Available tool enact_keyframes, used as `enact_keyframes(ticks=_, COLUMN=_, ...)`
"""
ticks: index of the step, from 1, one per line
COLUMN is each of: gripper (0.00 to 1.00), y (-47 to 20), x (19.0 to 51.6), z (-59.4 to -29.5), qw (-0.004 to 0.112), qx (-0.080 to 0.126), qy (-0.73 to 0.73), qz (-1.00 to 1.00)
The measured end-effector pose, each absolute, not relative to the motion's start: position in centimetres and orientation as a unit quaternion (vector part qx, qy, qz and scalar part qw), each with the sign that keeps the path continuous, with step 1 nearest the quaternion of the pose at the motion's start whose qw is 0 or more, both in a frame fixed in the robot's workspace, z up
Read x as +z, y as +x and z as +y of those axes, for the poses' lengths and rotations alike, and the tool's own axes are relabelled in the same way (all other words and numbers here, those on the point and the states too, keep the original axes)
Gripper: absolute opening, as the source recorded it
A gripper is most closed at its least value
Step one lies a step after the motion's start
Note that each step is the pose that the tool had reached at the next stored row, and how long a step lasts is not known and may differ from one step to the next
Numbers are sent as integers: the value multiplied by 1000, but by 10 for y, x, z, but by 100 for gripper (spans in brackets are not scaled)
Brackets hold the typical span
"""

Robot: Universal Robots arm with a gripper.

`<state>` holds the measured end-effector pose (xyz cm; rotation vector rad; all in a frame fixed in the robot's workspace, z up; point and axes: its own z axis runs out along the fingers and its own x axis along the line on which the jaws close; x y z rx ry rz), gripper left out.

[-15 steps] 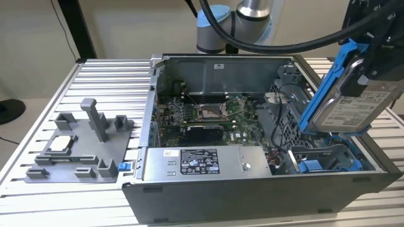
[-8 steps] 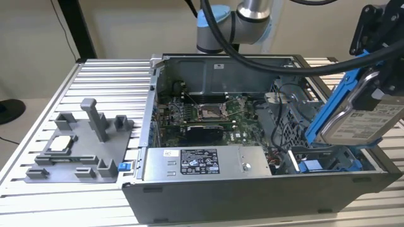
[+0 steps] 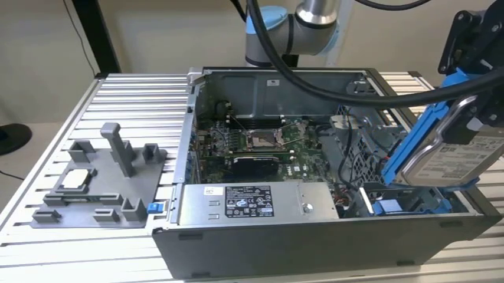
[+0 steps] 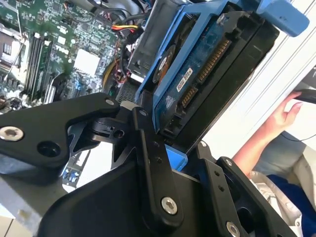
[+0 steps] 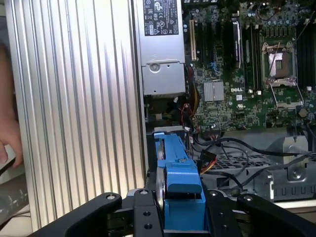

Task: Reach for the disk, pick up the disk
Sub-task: 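Pick up the disk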

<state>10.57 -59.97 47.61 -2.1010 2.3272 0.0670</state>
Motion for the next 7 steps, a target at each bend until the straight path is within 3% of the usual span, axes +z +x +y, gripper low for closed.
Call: enact_keyframes(ticks=7, gripper=0, y=104, x=476, z=-600, qw=3, qx=21, qy=-670, qz=742)
